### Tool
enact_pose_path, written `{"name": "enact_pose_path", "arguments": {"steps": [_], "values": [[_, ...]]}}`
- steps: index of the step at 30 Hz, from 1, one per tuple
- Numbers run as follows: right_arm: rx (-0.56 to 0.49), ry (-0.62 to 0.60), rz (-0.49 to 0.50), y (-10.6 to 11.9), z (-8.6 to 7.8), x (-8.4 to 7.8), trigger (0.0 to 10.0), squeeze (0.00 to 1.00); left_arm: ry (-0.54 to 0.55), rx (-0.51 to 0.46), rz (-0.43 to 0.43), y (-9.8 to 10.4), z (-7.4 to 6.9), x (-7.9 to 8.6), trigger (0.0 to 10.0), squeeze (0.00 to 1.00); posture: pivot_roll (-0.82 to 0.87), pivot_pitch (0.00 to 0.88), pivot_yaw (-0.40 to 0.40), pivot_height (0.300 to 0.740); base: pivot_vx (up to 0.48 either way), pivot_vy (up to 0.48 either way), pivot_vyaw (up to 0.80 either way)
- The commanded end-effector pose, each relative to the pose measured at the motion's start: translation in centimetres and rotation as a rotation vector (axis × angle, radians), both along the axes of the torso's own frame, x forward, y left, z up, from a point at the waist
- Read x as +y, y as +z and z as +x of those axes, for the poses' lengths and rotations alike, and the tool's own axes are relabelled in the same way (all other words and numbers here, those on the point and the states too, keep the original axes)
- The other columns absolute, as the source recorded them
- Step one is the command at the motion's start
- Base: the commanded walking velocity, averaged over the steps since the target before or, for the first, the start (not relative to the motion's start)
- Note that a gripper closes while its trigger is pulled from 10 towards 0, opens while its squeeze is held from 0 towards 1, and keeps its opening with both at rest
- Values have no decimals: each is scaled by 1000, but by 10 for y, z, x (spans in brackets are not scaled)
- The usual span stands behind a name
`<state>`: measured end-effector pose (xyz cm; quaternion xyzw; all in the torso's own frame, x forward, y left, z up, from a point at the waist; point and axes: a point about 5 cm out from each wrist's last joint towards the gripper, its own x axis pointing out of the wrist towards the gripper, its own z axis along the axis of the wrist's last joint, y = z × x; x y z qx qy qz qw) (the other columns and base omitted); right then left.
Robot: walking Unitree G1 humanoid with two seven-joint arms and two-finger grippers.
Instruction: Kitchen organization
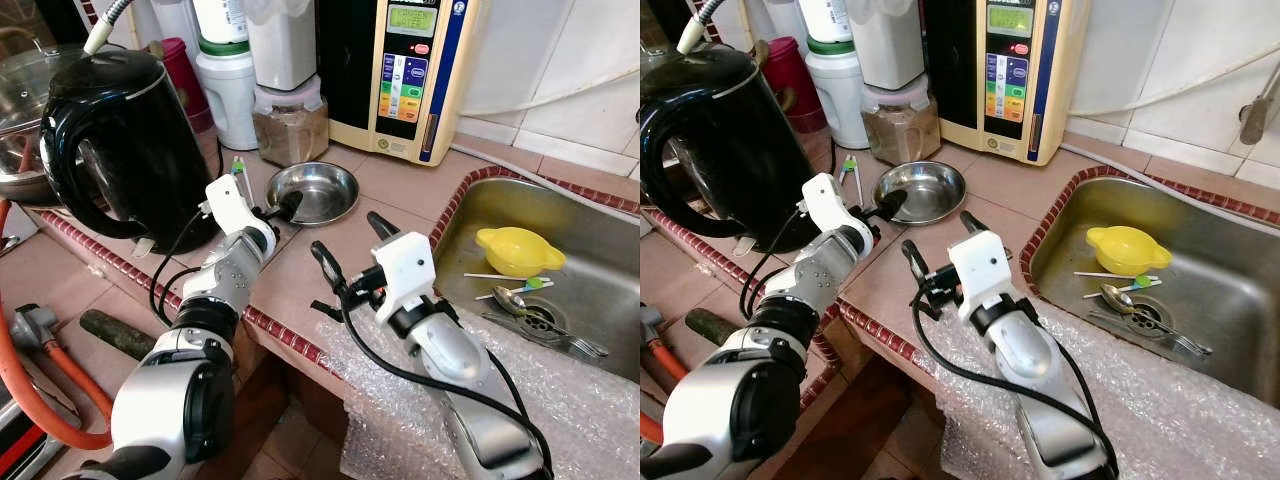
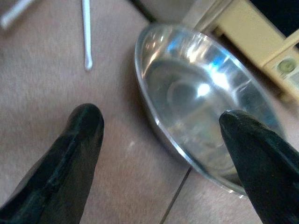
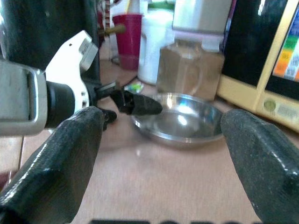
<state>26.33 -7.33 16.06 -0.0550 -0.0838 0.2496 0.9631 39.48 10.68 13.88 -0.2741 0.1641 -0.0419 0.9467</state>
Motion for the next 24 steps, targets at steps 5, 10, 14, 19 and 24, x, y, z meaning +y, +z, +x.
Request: {"name": "enact_pose_path", "arguments": {"steps": [5,10,14,19,24], "values": [[-10,-8,5,5,-5,2,10000,859,8,48,130,-2,2,4,7373,0,-97,61,122,740,0,0,0],[-5,-18,-1,6,-5,1,10000,855,-1,79,240,-8,0,8,0,0,-97,62,121,740,0,0,0],[-1,-28,-10,5,-4,0,10000,855,-7,107,289,-14,-2,13,0,0,-87,58,122,740,0,0,0],[-2,-39,-20,5,-2,-1,10000,859,-25,119,266,-15,-2,13,0,0,-76,55,119,740,0,0,0],[-1,-44,-18,4,-1,0,10000,851,-55,82,241,-7,1,14,0,0,-69,52,115,740,0,0,0]]}}
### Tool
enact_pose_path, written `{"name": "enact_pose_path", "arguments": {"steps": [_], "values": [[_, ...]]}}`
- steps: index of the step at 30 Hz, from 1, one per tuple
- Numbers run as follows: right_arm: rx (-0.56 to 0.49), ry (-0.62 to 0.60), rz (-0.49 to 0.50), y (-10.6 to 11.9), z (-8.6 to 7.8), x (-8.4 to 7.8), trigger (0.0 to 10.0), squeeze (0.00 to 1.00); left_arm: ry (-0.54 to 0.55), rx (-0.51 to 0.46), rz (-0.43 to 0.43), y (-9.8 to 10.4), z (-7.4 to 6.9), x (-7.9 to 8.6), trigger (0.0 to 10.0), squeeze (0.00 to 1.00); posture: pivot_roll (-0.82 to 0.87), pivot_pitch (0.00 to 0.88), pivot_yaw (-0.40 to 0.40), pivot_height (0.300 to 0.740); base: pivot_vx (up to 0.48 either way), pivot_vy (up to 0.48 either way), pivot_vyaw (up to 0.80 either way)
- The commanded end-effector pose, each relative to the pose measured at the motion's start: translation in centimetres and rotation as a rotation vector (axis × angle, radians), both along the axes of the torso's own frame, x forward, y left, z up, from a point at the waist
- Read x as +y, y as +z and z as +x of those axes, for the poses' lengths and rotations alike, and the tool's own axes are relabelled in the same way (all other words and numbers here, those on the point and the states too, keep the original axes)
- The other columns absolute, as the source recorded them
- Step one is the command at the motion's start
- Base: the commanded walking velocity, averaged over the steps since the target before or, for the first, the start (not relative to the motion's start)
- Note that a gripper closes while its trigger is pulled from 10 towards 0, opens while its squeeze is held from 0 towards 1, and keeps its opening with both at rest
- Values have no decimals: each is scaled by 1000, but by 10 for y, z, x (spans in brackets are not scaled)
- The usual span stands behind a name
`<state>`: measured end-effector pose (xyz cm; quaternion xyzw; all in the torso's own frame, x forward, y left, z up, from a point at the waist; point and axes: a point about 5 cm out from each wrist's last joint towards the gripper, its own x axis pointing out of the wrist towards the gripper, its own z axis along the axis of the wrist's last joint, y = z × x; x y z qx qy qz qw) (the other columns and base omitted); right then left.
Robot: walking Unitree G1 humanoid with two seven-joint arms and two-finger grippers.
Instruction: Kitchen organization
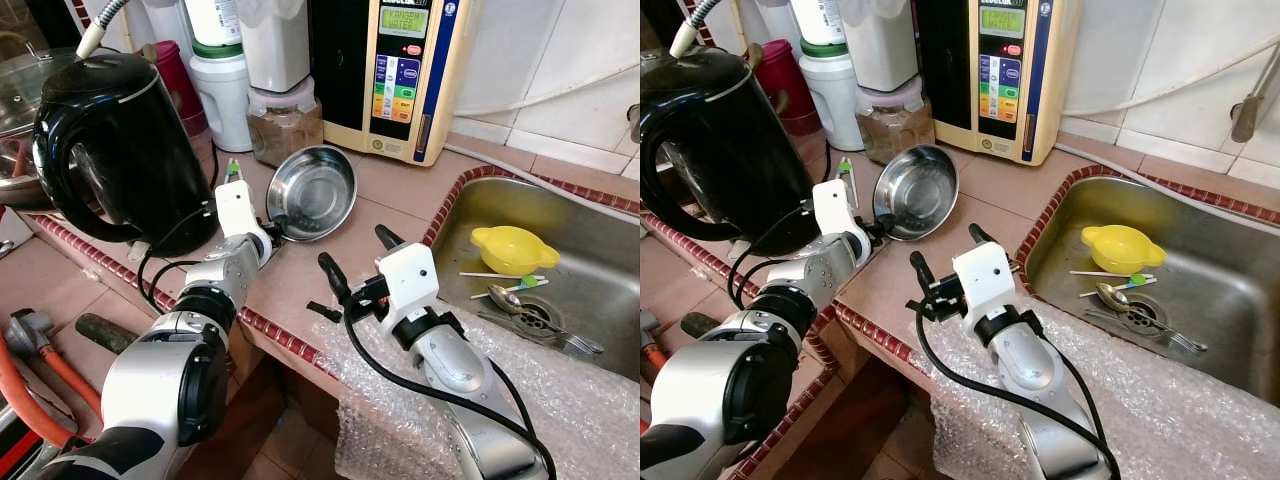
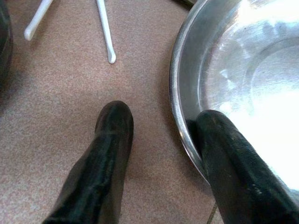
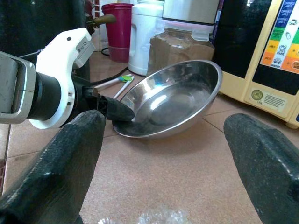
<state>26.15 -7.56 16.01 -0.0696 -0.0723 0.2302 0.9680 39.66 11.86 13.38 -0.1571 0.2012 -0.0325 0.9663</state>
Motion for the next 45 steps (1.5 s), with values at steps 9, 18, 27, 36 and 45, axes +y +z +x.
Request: {"name": "enact_pose_path", "arguments": {"steps": [9,18,27,36,45], "values": [[-9,-6,-7,2,3,2,10000,188,-142,24,-14,2,-1,3,0,0,-54,46,115,740,0,0,0],[-10,-7,-13,0,7,4,10000,161,-139,1,-21,12,2,19,0,0,-38,37,111,740,0,0,0],[-10,-1,-16,-1,10,4,10000,149,-145,-14,-44,18,2,23,0,0,-19,30,99,740,0,0,0],[-15,11,-31,-1,13,4,10000,118,-157,-23,-70,18,0,24,0,0,-17,16,78,740,0,0,0],[-22,20,-50,0,15,2,10000,110,-137,-192,-63,33,1,23,0,0,-23,5,54,740,0,0,0]]}}
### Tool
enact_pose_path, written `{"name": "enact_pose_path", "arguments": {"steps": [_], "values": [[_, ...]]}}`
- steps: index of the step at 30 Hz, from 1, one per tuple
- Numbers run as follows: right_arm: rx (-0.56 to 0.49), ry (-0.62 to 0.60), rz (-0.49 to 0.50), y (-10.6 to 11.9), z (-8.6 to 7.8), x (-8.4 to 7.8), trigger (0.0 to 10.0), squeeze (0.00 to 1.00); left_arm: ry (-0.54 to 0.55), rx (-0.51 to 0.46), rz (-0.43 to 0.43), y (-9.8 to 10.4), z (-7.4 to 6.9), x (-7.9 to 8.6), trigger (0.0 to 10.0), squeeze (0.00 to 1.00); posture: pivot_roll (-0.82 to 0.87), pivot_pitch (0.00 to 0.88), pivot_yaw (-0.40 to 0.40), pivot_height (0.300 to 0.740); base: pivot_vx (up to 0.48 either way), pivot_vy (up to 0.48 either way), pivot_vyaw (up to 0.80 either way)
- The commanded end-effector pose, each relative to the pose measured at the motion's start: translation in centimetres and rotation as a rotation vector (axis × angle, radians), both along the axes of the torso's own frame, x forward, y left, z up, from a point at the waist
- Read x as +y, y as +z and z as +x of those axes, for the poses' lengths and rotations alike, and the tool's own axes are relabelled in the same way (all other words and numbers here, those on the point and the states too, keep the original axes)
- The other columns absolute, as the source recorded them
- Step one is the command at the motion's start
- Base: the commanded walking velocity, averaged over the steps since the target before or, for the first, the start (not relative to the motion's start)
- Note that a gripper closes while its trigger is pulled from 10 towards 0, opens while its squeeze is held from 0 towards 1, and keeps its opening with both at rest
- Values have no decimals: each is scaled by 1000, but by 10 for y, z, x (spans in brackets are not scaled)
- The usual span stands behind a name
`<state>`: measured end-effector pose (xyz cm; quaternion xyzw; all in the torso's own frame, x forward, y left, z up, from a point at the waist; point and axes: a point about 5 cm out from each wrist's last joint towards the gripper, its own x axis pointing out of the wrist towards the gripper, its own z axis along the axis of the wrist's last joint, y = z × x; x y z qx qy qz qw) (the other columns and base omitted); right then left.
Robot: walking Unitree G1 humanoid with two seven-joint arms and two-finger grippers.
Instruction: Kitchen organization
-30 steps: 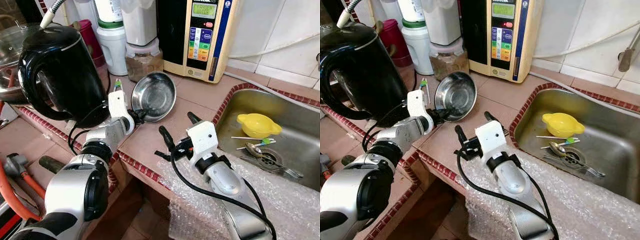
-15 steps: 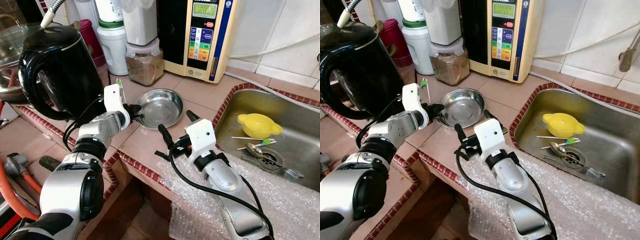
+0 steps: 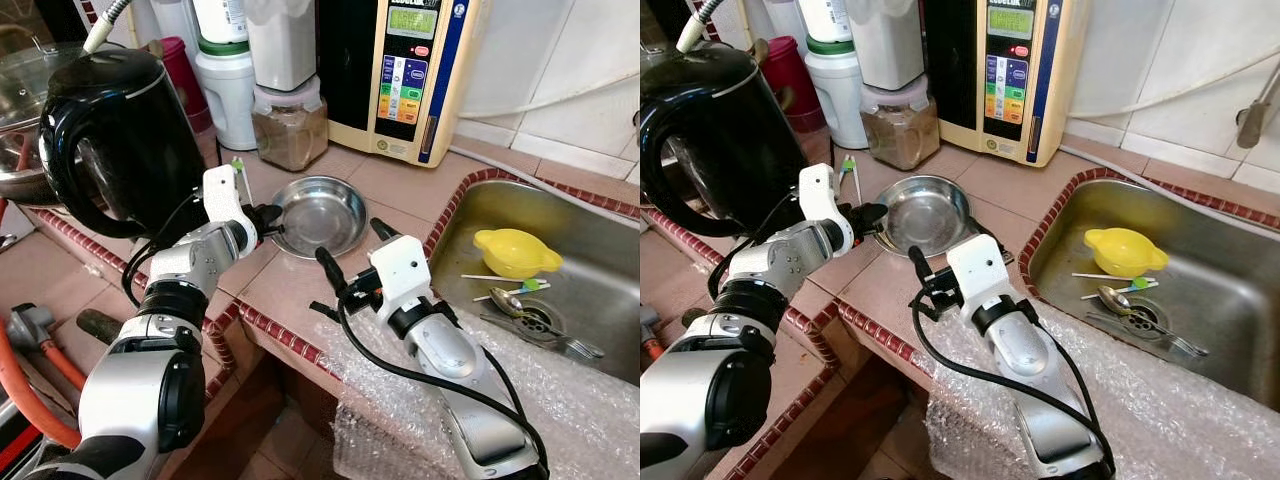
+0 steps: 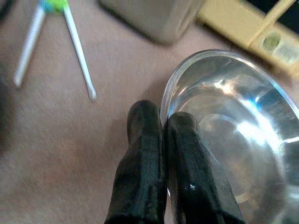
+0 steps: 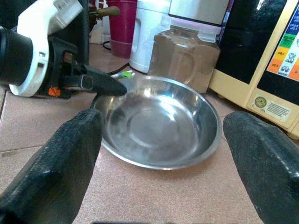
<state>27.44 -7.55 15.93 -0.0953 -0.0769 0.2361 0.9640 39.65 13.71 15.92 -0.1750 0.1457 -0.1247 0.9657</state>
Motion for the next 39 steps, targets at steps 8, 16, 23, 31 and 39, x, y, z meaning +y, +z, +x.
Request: {"name": "enact_pose_path", "arguments": {"steps": [8,16,23,31,39], "values": [[-6,0,-12,0,4,-1,10000,110,-40,-321,47,14,-12,-12,0,0,-22,7,45,740,0,0,0],[-16,-118,61,7,17,-18,10000,0,-178,-508,-49,34,-27,-42,0,0,-16,7,45,740,0,0,0],[22,-236,203,7,27,-38,10000,0,-276,-556,-87,38,-41,-60,0,0,-13,5,52,740,0,0,0],[61,-332,344,5,36,-54,10000,0,-362,-588,-200,54,-50,-72,0,0,-11,1,58,740,0,0,0],[110,-379,462,0,53,-71,10000,0,-482,-560,-325,64,-62,-85,0,0,-4,0,64,740,0,0,0]]}}
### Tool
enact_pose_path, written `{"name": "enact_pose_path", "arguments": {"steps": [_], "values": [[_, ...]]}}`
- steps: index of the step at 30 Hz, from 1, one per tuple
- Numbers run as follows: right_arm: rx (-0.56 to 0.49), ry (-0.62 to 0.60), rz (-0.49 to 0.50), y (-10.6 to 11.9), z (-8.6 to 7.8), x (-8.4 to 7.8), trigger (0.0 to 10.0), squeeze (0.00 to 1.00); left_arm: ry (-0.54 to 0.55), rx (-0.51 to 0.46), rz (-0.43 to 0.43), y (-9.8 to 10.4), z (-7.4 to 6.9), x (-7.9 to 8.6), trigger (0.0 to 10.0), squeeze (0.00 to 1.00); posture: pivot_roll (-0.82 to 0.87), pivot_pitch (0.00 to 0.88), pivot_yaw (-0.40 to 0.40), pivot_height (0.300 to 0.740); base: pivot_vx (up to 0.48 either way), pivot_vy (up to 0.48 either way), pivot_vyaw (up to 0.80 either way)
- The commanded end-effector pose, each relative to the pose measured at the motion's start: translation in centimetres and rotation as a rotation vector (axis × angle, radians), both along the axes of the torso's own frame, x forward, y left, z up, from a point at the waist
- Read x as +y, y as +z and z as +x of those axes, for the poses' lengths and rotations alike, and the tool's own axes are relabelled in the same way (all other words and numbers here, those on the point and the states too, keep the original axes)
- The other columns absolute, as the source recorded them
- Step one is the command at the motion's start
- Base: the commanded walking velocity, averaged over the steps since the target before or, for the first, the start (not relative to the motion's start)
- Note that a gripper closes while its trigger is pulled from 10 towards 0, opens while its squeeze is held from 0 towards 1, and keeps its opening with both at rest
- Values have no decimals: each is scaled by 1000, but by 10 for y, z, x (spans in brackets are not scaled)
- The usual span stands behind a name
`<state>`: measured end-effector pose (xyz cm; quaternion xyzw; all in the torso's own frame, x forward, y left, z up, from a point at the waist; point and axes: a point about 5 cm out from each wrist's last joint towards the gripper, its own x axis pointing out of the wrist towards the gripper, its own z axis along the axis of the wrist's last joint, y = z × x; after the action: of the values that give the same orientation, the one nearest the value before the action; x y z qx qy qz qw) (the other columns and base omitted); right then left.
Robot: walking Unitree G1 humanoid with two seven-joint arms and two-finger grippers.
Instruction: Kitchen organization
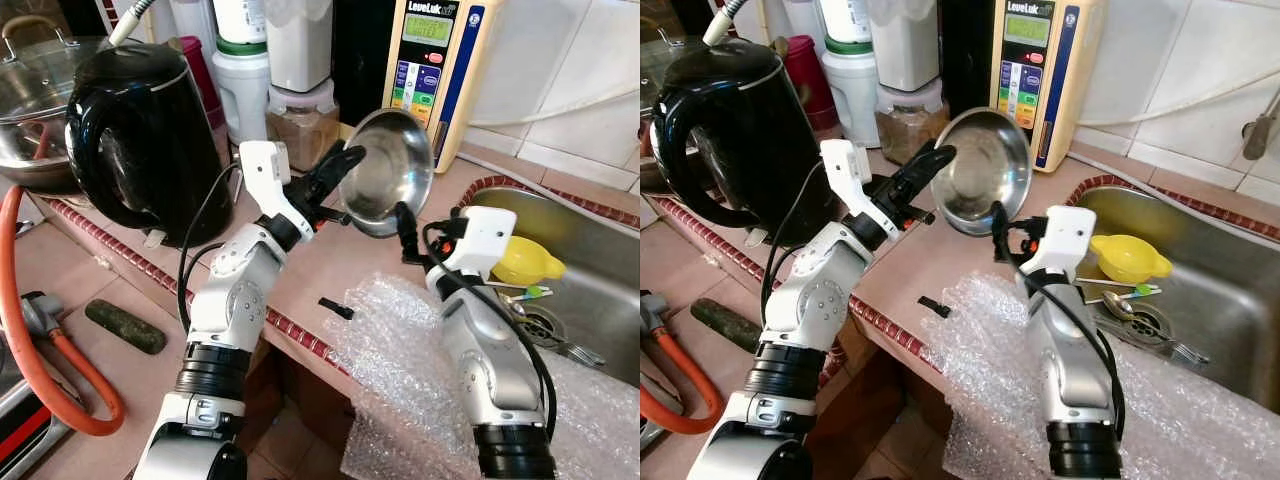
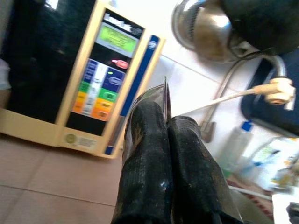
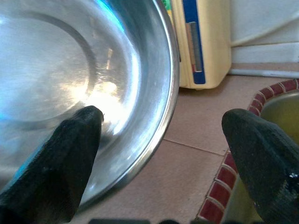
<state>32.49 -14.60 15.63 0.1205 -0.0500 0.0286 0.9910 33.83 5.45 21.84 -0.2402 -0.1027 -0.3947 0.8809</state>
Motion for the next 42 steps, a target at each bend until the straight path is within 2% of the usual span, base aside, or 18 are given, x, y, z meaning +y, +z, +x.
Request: {"name": "enact_pose_path", "arguments": {"steps": [1,4,5,7,13,16,22,27,33,42], "values": [[-15,8,12,3,4,-2,10000,0,-44,-12,-20,5,-5,-3,0,0,-4,0,64,740,0,0,0],[-17,11,34,5,8,-5,10000,0,-76,-4,-31,7,-8,-4,0,0,4,0,63,740,0,0,0],[-19,9,39,5,10,-7,7216,0,-85,-3,-29,7,-10,-5,0,0,10,0,62,740,0,0,0],[-25,2,49,7,13,-9,0,0,-82,-5,-20,7,-11,-5,0,0,15,0,58,740,0,0,0],[-42,-4,141,12,24,-8,0,0,-98,14,-23,6,-13,-6,0,0,17,0,58,740,0,0,0],[-14,4,177,6,26,-6,0,0,-100,7,-13,6,-14,-7,0,0,17,0,59,740,0,0,0],[28,80,357,-9,26,-2,0,0,-111,13,-12,7,-15,-8,0,0,18,0,61,740,0,0,0],[31,136,387,-13,23,0,0,0,-113,16,-11,7,-15,-8,0,0,20,0,62,740,0,0,0],[21,292,493,-16,17,8,0,0,-117,21,-16,8,-15,-7,0,0,19,0,65,740,0,0,0],[-5,360,560,-12,14,9,0,0,-118,30,-16,6,-16,-6,0,0,22,0,60,740,0,0,0]]}}
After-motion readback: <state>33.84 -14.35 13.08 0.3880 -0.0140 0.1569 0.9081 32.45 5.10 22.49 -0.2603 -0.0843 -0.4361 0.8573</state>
